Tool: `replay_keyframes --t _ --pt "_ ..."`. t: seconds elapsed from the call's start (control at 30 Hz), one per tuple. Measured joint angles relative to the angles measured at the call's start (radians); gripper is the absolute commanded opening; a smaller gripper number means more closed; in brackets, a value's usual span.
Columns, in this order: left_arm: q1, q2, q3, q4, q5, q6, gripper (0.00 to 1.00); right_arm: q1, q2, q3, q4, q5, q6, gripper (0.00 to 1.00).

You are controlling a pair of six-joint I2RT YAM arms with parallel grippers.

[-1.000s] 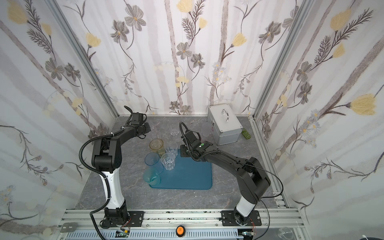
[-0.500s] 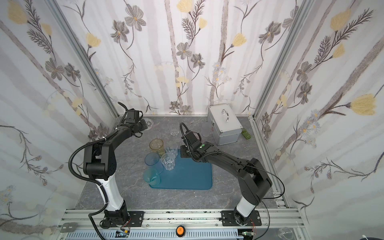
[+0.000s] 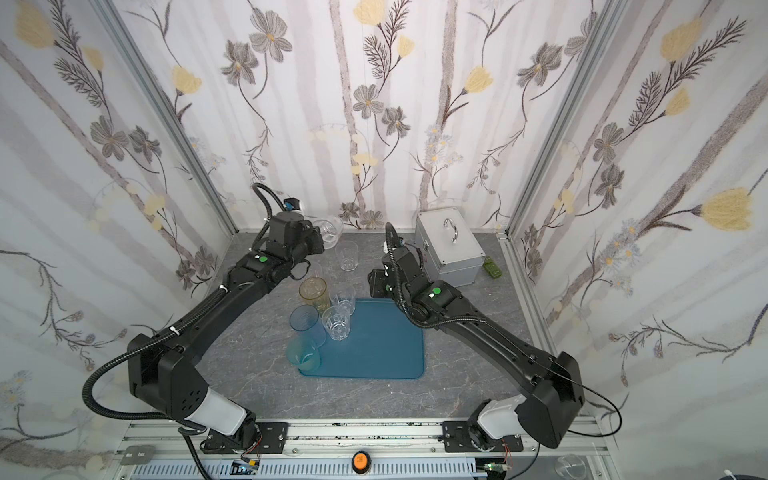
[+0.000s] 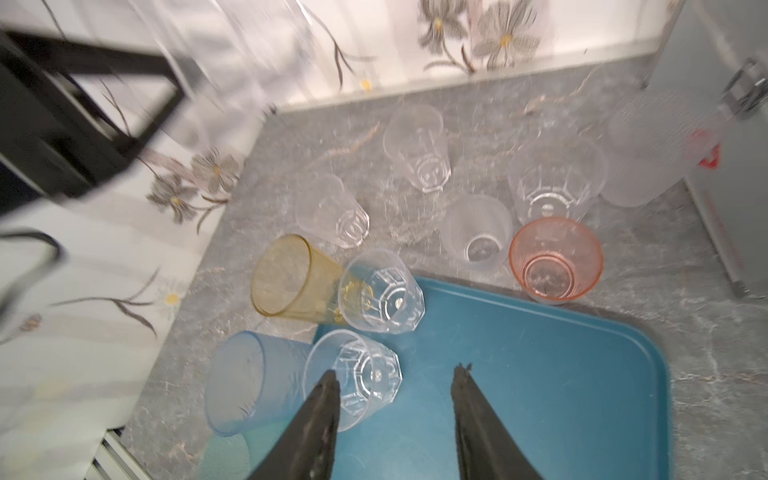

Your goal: Place the glasses into the tray

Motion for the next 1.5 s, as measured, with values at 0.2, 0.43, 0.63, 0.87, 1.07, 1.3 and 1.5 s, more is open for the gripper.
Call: replay_keyframes --t 0.2,0.43,0.63,0.87,1.07,1.3,1.5 --pt "-0.142 0.003 -0.028 -0.035 0.035 -0.103 0.0 0.043 -0.093 -0.008 -0.001 0.087 0.007 0.52" --pt "-0.238 -0.002 -0.054 -0.037 0.052 -0.171 0.0 0.048 -0.06 -0.009 -0.006 0.161 -0.002 0.5" --pt "-0.299 -0.015 -0.101 -0.042 0.029 -0.225 0.0 0.052 0.023 0.011 -0.023 0.243 -0.031 0.44" --pt "-0.307 -0.008 -0.109 -0.067 -0.027 -0.274 0.0 0.093 0.14 0.082 -0.097 0.359 -0.061 0.24" --pt "-0.318 0.006 -0.097 -0.083 -0.019 -0.288 0.05 0.101 0.166 0.082 -0.148 0.423 -0.091 0.06" --pt "-0.321 -0.014 -0.099 -0.08 0.025 -0.291 0.32 0.092 0.178 0.055 -0.149 0.453 -0.089 0.0" --pt "-0.294 -0.09 -0.129 -0.061 0.1 -0.285 0.43 0.073 0.181 0.026 -0.141 0.387 -0.079 0.0"
